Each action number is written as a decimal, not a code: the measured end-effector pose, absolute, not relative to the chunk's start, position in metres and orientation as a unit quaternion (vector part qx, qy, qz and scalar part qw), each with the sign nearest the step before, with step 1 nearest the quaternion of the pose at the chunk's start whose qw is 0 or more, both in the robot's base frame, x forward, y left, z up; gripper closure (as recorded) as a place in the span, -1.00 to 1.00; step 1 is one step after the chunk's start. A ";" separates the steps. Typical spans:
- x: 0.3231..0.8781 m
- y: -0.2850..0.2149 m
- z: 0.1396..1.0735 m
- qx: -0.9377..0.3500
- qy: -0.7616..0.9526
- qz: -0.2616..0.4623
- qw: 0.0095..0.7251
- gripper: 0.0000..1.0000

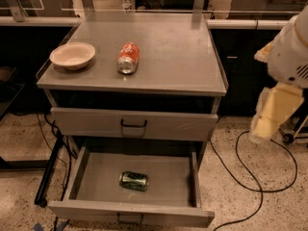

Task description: Pick green can from middle drawer and place on counter

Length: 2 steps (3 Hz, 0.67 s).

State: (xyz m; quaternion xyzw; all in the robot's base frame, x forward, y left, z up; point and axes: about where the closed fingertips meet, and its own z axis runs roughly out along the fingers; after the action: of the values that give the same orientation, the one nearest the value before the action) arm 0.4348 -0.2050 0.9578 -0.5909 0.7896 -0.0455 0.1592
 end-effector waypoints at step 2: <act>0.439 -0.141 0.892 -0.573 0.801 -0.040 0.169 -1.00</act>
Offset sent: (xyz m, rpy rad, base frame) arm 0.0101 0.1040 -0.0991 0.0703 0.0186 -0.0339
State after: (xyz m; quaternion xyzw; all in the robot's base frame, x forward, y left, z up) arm 0.4390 -0.1412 0.8924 -0.5728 0.8011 -0.0398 0.1689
